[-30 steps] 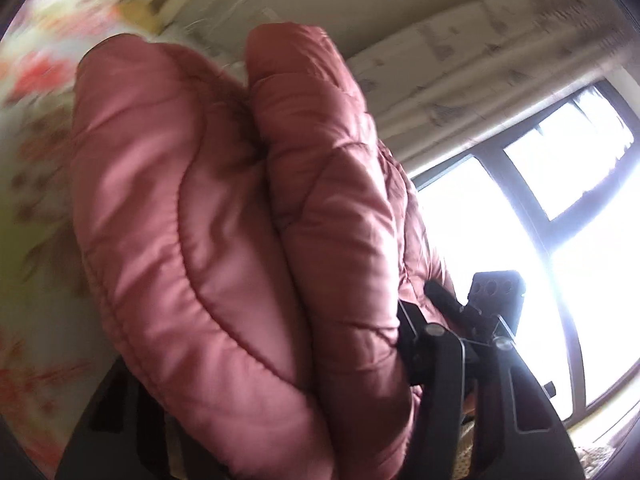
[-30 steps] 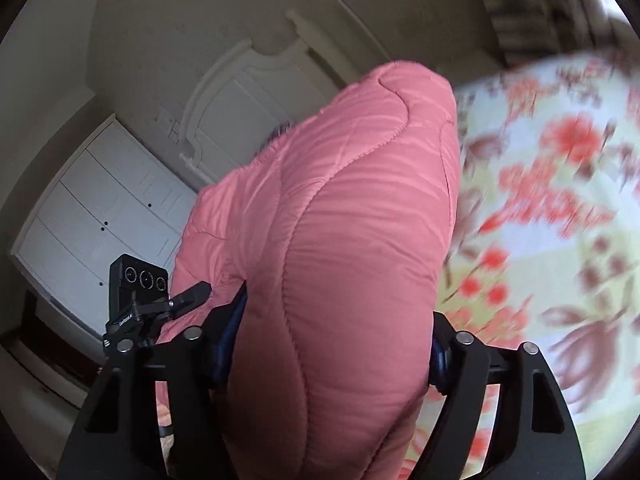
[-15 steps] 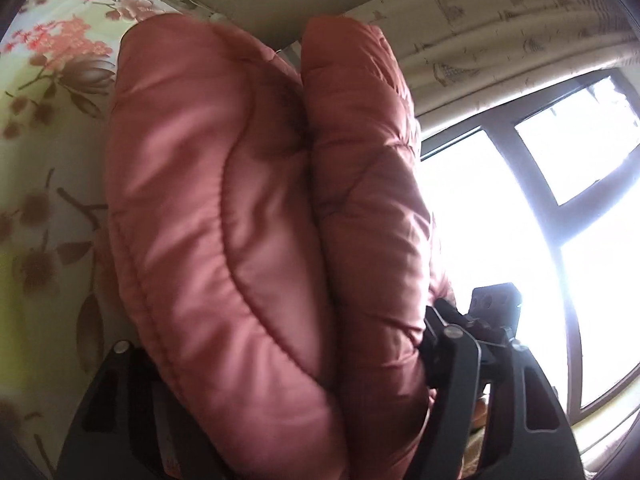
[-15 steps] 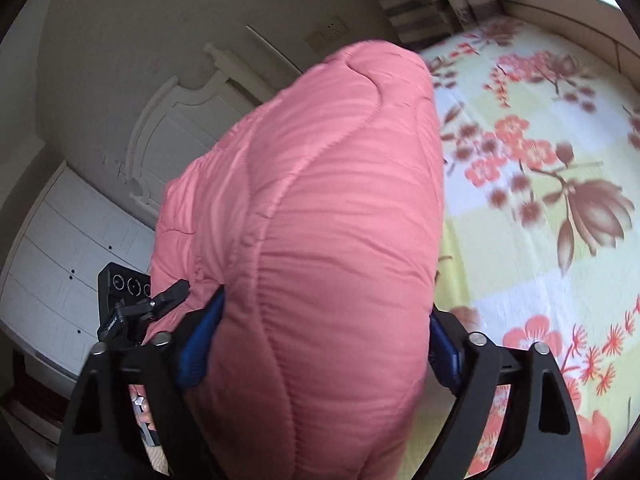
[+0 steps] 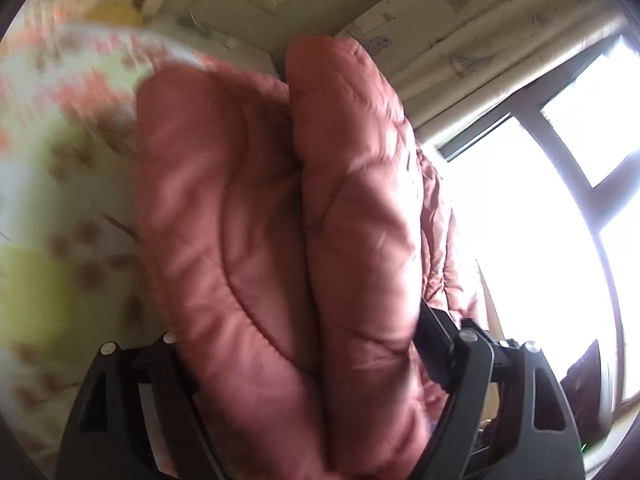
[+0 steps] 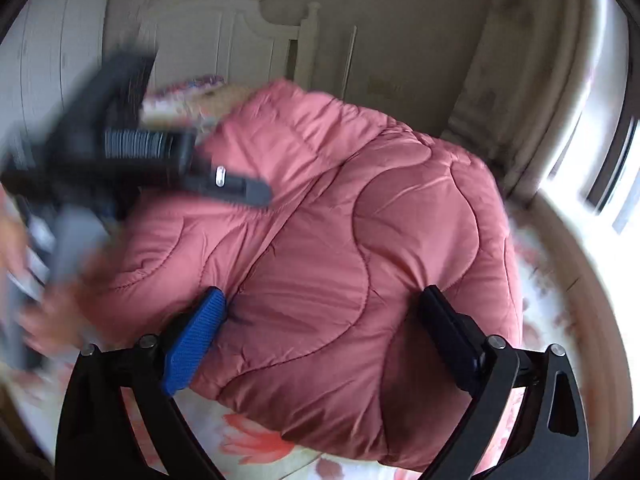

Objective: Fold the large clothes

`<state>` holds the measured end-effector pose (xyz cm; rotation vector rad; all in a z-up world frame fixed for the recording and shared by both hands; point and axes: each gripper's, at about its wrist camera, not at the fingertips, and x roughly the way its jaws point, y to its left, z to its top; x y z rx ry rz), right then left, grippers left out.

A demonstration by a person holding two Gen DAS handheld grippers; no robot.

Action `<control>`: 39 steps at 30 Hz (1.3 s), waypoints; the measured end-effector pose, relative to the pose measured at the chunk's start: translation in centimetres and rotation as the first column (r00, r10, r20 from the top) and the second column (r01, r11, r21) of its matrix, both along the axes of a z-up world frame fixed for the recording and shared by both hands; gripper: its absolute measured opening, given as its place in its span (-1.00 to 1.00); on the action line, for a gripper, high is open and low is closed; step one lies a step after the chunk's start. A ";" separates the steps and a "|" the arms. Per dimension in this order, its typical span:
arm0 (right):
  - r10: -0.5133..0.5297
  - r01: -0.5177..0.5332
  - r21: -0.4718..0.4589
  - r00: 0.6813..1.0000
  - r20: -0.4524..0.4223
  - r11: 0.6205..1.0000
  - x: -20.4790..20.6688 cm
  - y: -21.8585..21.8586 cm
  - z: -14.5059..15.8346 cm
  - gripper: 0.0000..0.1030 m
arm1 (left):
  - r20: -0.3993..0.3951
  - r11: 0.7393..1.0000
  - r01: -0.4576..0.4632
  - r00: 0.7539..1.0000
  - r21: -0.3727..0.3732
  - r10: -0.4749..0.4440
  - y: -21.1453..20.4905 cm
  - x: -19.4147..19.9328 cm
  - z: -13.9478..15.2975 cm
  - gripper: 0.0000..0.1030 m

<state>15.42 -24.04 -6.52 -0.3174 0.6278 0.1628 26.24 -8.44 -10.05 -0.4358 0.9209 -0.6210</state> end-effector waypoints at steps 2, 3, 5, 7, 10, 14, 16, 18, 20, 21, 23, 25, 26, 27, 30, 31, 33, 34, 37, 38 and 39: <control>-0.011 0.011 0.007 1.000 -0.002 1.000 0.2 -0.3 -0.4 0.86 | 0.096 0.994 -0.055 0.994 0.098 0.046 0.1 -0.9 3.1 0.57; -0.012 0.012 0.022 1.000 -0.013 1.000 0.4 -0.5 -0.4 0.86 | 0.157 0.989 -0.085 0.985 0.123 0.065 0.0 -1.1 5.4 0.67; 0.001 0.000 0.026 1.000 -0.022 1.000 0.6 -0.5 -0.1 0.87 | 0.251 0.985 -0.108 0.965 0.135 0.072 -0.6 -1.2 8.8 0.87; 0.005 -0.005 0.021 1.000 -0.023 1.000 0.4 -0.4 0.0 0.87 | 0.359 0.972 -0.076 0.933 0.222 -0.008 -3.7 -0.8 12.3 0.91; -0.003 0.003 0.008 1.000 -0.021 1.000 0.2 -0.2 0.0 0.87 | 0.360 0.911 -0.026 0.923 0.413 -0.136 -9.9 1.2 13.4 0.84; 0.002 -0.002 0.008 1.000 -0.029 1.000 -0.9 0.0 -0.8 0.87 | 0.221 0.834 0.044 0.956 0.549 -0.195 -12.4 4.4 9.3 0.33; 0.009 -0.008 0.010 1.000 -0.027 1.000 -1.3 -0.1 -0.8 0.87 | 0.157 0.819 0.043 0.974 0.572 -0.160 -11.2 7.2 5.6 0.17; 0.025 -0.025 0.014 0.999 -0.021 1.000 -1.4 -0.1 -0.8 0.87 | 0.089 0.855 0.078 0.986 0.512 -0.143 -9.1 9.7 1.8 0.18; 0.039 -0.039 -0.001 0.999 -0.017 0.999 -1.5 0.3 -0.9 0.87 | 0.066 0.882 0.078 0.990 0.465 -0.123 -8.0 10.6 1.0 0.18; 0.037 -0.037 -0.014 0.999 -0.013 0.999 -1.5 0.5 -1.0 0.87 | 0.074 0.875 0.078 0.989 0.477 -0.129 -8.1 10.4 1.1 0.19; 0.038 -0.038 -0.016 0.999 -0.014 0.999 -1.4 0.5 -1.1 0.86 | 0.100 0.850 0.071 0.984 0.521 -0.144 -8.7 9.8 1.2 0.19; 0.039 -0.039 0.004 0.999 -0.031 0.999 -1.5 0.0 -0.2 0.79 | 0.113 0.848 0.062 0.983 0.527 -0.143 -8.8 9.8 1.1 0.20; 0.034 -0.034 0.021 0.999 -0.026 0.999 -1.8 -0.3 0.5 0.76 | 0.118 0.850 0.059 0.983 0.524 -0.141 -8.6 9.6 1.3 0.20; 0.033 -0.033 0.047 0.999 -0.001 0.998 -2.5 -0.6 1.5 0.76 | 0.125 0.856 0.053 0.983 0.515 -0.136 -8.5 9.4 1.2 0.20; 0.071 -0.077 0.078 0.995 0.075 0.994 -4.1 -0.4 3.6 0.76 | 0.142 0.860 0.040 0.981 0.508 -0.130 -8.4 9.0 1.4 0.20; 0.086 -0.090 0.070 0.994 0.066 0.993 -4.1 0.0 3.3 0.76 | 0.143 0.859 0.038 0.981 0.511 -0.129 -8.6 9.2 1.4 0.21; 0.102 -0.101 0.032 0.995 -0.008 0.994 -3.0 1.1 1.1 0.77 | 0.145 0.858 0.039 0.981 0.511 -0.131 -8.6 9.1 1.5 0.21; 0.090 -0.091 -0.009 0.995 -0.035 0.996 -2.5 1.7 -0.4 0.80 | 0.146 0.860 0.040 0.980 0.509 -0.133 -8.6 9.1 1.5 0.21; 0.082 -0.084 -0.072 0.996 -0.032 0.994 -2.9 2.5 -1.9 0.80 | 0.157 0.858 0.037 0.978 0.512 -0.136 -8.7 9.0 1.3 0.22; 0.099 -0.103 -0.065 0.993 -0.065 0.993 -2.9 2.4 -1.5 0.80 | 0.159 0.858 0.036 0.978 0.512 -0.136 -8.7 9.0 1.4 0.22; 0.146 -0.155 -0.068 0.982 -0.119 0.986 -3.1 2.2 -0.8 0.80 | 0.160 0.858 0.034 0.978 0.512 -0.135 -8.7 9.0 1.3 0.22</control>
